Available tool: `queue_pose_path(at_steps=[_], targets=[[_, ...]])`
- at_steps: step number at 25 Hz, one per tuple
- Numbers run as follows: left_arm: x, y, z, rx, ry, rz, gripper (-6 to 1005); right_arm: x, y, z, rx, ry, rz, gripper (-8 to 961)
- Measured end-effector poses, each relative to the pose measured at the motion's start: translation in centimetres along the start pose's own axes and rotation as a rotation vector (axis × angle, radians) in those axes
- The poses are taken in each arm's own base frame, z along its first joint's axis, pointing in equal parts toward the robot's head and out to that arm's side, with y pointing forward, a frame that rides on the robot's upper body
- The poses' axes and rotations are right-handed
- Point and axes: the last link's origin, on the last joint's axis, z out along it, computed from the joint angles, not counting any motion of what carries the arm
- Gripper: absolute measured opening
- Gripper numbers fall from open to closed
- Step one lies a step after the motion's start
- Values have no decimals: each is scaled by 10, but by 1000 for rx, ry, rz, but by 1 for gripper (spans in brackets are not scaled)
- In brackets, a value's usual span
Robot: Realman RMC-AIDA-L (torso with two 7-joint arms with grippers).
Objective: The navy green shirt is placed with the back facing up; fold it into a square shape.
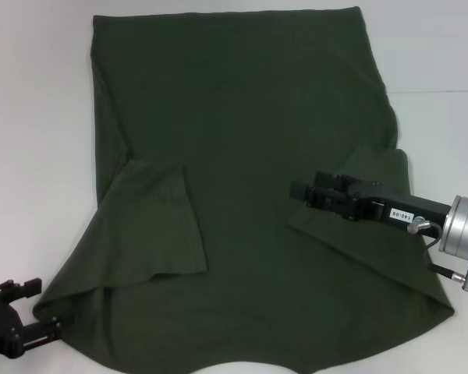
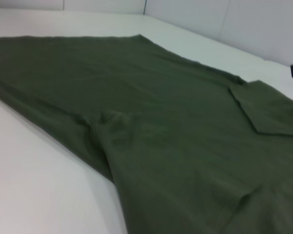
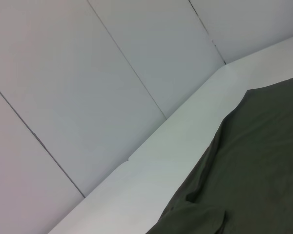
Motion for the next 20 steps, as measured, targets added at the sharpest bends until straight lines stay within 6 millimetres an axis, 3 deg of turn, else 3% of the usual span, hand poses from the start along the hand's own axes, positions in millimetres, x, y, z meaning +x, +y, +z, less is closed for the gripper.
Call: queue_pose_path(at_steps=[20], targets=[[-6,-6,1,32,-60,20,815,-1,1,0,-8,-1,2,913]])
